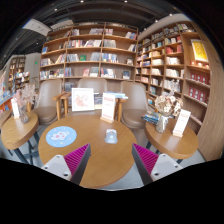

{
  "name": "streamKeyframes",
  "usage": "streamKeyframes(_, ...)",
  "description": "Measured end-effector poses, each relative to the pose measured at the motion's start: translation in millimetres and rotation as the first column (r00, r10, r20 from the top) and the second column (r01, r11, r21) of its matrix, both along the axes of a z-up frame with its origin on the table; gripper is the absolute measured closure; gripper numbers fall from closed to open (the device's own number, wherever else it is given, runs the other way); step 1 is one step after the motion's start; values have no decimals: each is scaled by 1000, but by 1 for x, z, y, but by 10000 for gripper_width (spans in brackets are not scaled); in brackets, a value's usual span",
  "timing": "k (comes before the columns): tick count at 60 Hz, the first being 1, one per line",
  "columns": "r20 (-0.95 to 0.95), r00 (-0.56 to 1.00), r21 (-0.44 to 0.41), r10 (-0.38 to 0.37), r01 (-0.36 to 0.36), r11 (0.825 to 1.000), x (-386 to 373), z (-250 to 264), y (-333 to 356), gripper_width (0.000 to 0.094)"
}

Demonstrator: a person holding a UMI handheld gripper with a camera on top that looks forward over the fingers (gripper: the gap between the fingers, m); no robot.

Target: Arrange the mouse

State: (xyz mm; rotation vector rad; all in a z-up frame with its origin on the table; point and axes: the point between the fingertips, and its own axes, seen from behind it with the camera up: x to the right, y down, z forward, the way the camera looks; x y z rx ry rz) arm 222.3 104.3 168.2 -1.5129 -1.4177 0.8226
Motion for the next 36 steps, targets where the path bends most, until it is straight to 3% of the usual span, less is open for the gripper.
streamKeyframes(36, 97, 995, -50, -7, 12, 999, -110, -104, 21, 84)
